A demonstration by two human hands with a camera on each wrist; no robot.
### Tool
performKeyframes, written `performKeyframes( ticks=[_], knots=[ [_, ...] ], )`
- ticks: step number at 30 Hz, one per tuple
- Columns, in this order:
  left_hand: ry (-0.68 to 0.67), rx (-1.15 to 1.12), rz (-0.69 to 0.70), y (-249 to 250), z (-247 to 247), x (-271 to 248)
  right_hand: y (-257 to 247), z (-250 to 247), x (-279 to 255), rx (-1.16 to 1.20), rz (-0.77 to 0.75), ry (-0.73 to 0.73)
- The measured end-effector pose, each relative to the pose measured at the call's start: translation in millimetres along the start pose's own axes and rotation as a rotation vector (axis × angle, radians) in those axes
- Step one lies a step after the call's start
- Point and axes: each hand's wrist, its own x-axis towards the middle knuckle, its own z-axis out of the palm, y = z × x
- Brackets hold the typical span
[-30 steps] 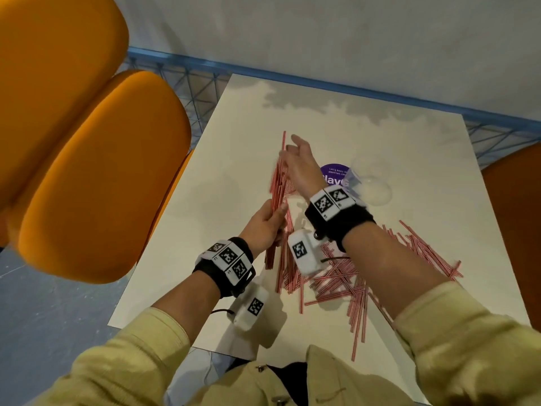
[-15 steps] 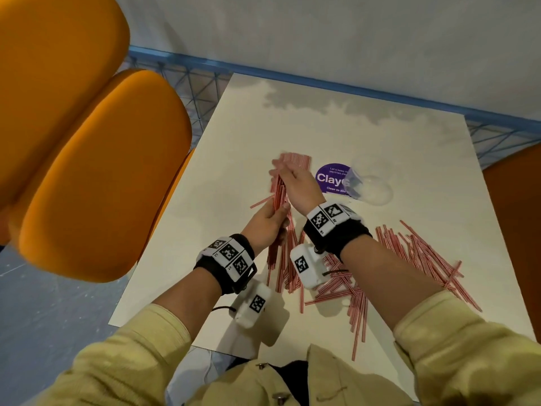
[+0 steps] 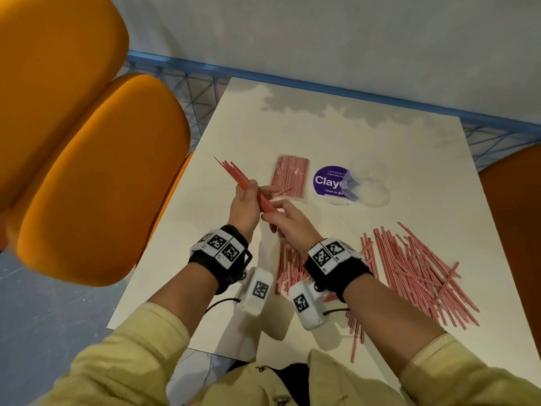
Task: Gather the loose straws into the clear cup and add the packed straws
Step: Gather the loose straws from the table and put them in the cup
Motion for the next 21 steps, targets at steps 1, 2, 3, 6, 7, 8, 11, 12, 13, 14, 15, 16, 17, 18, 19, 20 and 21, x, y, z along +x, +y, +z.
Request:
performKeyframes(
  ticks=[1, 2, 3, 6, 7, 8, 11, 12, 13, 14, 15, 16, 17, 18, 19, 20, 21],
  knots=[
    [-0.018, -0.023, -0.016, -1.4, 1.3, -1.4, -1.0, 0.1, 2.3, -0.046, -0.032, 0.018],
    [-0.021, -0.048, -0.025, -3.1, 2.0, -2.1, -2.0, 0.6, 4.6, -0.109, -0.074, 0.024],
    [-0.009, -0.073, -0.024, -3.8, 3.2, -2.1, -2.6, 0.8, 5.7, -0.181, -0.113, 0.025],
    [0.085, -0.149, 0.002, -0.5, 4.3, 0.0, -3.0, -1.2, 3.1, -0.294, -0.161, 0.015],
    [0.118, -0.19, 0.016, 1.8, 3.0, 1.7, -1.9, -3.8, 1.3, -0.309, -0.167, 0.015],
    [0.153, -0.246, 0.026, 4.4, 0.8, 4.3, 0.1, -7.4, -0.1, -0.318, -0.167, 0.026],
    [0.227, -0.401, 0.032, 15.2, -8.6, 10.5, 10.1, -22.4, 2.3, -0.221, -0.149, 0.158],
    [0.217, -0.38, 0.016, 16.4, -10.5, 11.1, 10.6, -26.7, 5.4, -0.192, -0.144, 0.216],
    [0.179, -0.327, -0.003, 16.8, -10.2, 9.6, 8.2, -29.8, 8.8, -0.159, -0.142, 0.259],
    [0.117, -0.248, -0.021, 14.2, -8.5, 6.0, 3.1, -31.0, 11.5, -0.102, -0.149, 0.283],
    [0.039, -0.136, -0.033, 10.0, -5.6, 1.1, -4.5, -29.8, 13.8, -0.02, -0.17, 0.291],
    [-0.047, -0.003, -0.034, 5.4, -1.8, -4.9, -13.3, -27.3, 14.8, 0.066, -0.193, 0.293],
    [-0.128, 0.123, -0.03, 0.0, 2.4, -10.8, -20.9, -24.4, 16.7, 0.14, -0.208, 0.298],
    [-0.192, 0.213, -0.023, -4.0, 7.2, -16.5, -27.2, -21.6, 19.4, 0.199, -0.209, 0.304],
    [-0.233, 0.274, -0.013, -7.3, 11.3, -20.8, -31.2, -19.0, 22.1, 0.241, -0.194, 0.311],
    [-0.264, 0.316, -0.006, -9.6, 14.8, -23.7, -33.3, -16.2, 25.0, 0.267, -0.168, 0.319],
    [-0.288, 0.349, -0.001, -10.6, 17.4, -25.7, -34.7, -12.5, 27.6, 0.27, -0.136, 0.332]
  ],
)
